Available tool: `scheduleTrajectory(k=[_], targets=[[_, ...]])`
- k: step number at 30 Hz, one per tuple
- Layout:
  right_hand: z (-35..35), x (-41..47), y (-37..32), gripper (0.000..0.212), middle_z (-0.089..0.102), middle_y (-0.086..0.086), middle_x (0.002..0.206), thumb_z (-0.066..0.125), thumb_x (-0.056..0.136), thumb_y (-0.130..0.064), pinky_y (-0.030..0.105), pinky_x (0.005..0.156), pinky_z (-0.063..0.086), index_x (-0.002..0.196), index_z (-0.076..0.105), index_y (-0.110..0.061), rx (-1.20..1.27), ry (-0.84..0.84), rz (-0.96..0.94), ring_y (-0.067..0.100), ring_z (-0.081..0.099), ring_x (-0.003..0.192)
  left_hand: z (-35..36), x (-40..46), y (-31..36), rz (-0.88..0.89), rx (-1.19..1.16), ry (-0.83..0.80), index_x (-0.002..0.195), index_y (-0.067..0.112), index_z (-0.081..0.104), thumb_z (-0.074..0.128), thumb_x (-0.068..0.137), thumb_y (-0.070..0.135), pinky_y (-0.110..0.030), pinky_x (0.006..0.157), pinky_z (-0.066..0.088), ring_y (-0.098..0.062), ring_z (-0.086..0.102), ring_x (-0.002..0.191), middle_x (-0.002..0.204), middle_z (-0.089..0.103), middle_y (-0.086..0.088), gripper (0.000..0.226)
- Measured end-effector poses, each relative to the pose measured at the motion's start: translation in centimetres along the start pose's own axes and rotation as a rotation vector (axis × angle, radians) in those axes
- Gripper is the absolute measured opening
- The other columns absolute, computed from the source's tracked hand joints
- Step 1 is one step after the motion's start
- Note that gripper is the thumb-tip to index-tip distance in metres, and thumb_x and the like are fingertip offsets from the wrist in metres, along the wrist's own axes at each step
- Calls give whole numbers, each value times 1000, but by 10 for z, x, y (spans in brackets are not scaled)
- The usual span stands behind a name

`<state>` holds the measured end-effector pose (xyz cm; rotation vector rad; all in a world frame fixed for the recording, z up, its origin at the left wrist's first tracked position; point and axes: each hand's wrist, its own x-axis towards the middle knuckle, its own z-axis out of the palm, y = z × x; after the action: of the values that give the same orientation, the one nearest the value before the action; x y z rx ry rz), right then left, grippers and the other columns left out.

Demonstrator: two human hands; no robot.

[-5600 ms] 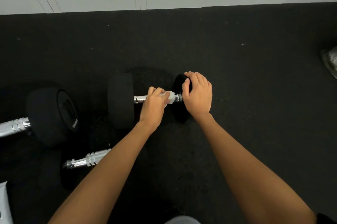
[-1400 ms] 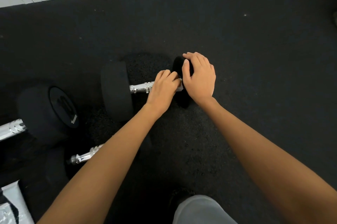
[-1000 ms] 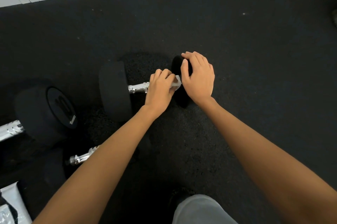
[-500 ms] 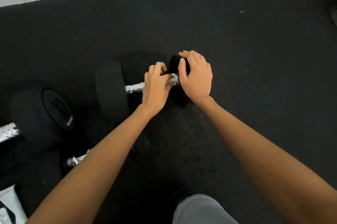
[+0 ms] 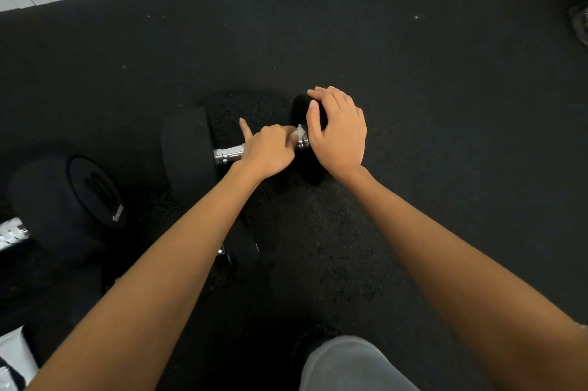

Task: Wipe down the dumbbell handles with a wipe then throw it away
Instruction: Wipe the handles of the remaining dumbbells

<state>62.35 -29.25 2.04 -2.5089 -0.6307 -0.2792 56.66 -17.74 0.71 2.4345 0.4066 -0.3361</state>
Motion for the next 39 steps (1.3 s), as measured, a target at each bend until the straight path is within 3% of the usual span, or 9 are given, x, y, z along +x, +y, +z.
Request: scheduleTrajectory(k=[3,7,12,15,20,27,34,39], targets=[[0,0,0,30,65,-8,119,42,94,-29,30,94,41,111,65,-21,1,2,-2,11,52,122,10,-16,-9,128,11,180,133,20,50,43,98,21,-56,113,-8,-17,50,122,126,58,0,36],[0,0,0,31,64,-8,120,41,94,-30,29,94,40,112,65,-21,-6,-1,-1,11,51,123,17,-23,-17,198,55,338,125,17,57,50,95,17,-50,116,-5,-17,55,112,116,61,-1,31],[0,0,0,30,64,-9,120,42,94,-29,27,94,38,113,64,-22,-16,-4,-4,10,50,123,11,-7,-3,12,35,253,115,15,60,43,97,24,-56,114,0,-23,56,108,109,62,-7,27],[-1,0,-1,32,64,-9,120,40,94,-29,29,97,38,113,65,-21,-21,2,-12,11,50,123,13,-4,9,25,91,237,112,12,61,43,96,21,-56,114,3,-28,55,109,109,61,-10,26],[0,0,2,30,63,-7,115,43,93,-29,30,100,31,110,67,-21,-87,53,-45,12,51,117,14,-15,-7,117,104,320,124,18,56,45,96,22,-52,114,-2,-20,54,113,117,59,-3,30],[1,-3,1,30,62,-6,107,46,92,-29,33,94,29,109,69,-22,-174,113,-56,14,51,107,8,-16,-12,-10,95,388,115,18,61,46,96,27,-53,114,7,-22,58,104,107,65,-3,26],[-1,-3,0,29,62,-7,108,45,93,-27,32,93,32,109,68,-21,-118,111,-47,13,50,108,14,-19,6,132,64,320,117,16,62,57,90,14,-48,117,11,-23,52,113,116,60,-4,28],[-1,-3,0,29,62,-7,108,44,93,-28,32,92,33,108,68,-22,-115,97,-36,13,50,107,9,-30,-27,279,151,433,99,13,69,69,81,15,-50,112,22,-24,57,95,97,62,-5,18]])
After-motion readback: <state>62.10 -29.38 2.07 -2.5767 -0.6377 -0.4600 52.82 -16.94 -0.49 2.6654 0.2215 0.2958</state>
